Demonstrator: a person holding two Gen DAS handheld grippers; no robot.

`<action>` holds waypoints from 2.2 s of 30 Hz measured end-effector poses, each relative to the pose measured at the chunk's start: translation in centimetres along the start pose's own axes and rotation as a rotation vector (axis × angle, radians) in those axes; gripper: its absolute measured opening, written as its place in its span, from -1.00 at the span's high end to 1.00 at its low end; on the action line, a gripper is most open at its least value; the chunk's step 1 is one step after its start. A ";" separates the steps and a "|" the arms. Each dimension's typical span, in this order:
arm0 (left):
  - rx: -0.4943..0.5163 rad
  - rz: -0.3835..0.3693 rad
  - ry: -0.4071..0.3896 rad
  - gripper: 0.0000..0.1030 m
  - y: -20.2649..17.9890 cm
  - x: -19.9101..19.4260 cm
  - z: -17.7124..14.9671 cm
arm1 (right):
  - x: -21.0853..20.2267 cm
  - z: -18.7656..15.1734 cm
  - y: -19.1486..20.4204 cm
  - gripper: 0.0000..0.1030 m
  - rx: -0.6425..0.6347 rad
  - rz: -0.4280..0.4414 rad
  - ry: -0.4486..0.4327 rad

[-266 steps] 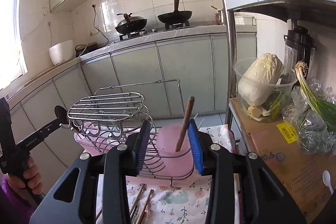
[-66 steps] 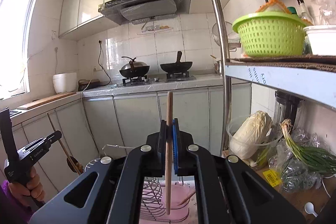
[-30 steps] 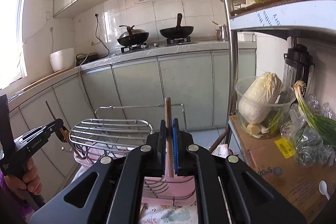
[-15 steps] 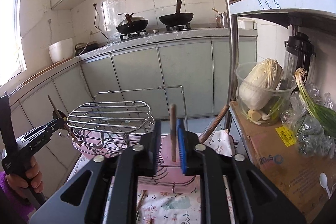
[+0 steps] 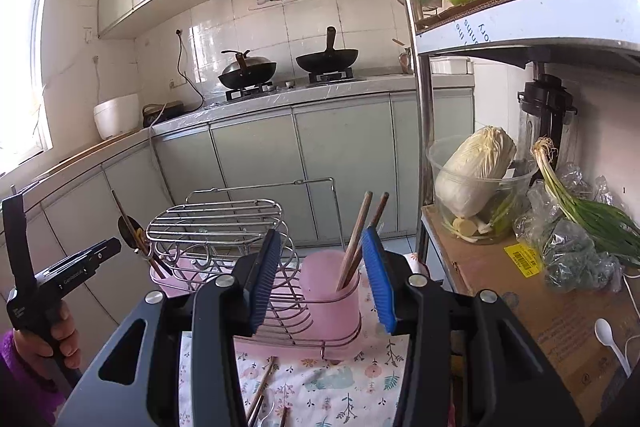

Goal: Organize utensils
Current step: 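Lower both chopsticks into the pink cup and open both tools, then grasp a wooden chopstick with the left tool while the right tool grasps a black chopstick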

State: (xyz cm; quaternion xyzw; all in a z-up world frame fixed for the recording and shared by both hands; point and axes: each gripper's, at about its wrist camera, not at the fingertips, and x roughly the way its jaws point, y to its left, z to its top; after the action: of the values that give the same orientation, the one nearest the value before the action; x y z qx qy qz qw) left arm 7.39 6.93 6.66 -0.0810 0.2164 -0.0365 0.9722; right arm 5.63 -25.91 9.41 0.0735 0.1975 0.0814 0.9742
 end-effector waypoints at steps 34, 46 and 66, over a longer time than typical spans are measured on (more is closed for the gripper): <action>0.121 -0.148 0.597 0.67 -9.3 9.3 -14.5 | 3.9 -17.8 -1.2 0.69 0.196 0.178 0.534; 0.178 0.012 0.656 0.90 -11.5 15.0 -16.4 | 4.7 -18.8 -1.7 0.69 0.189 0.202 0.573; 0.067 -0.007 0.733 0.89 -4.7 10.1 -16.7 | 10.8 -19.4 3.5 0.69 0.022 0.129 0.739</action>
State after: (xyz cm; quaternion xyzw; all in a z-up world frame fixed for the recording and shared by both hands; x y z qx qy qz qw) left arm 9.28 -1.17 -11.62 -0.0315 0.5488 -0.0735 0.8322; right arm 7.27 -18.32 -11.63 0.0619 0.5313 0.1615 0.8293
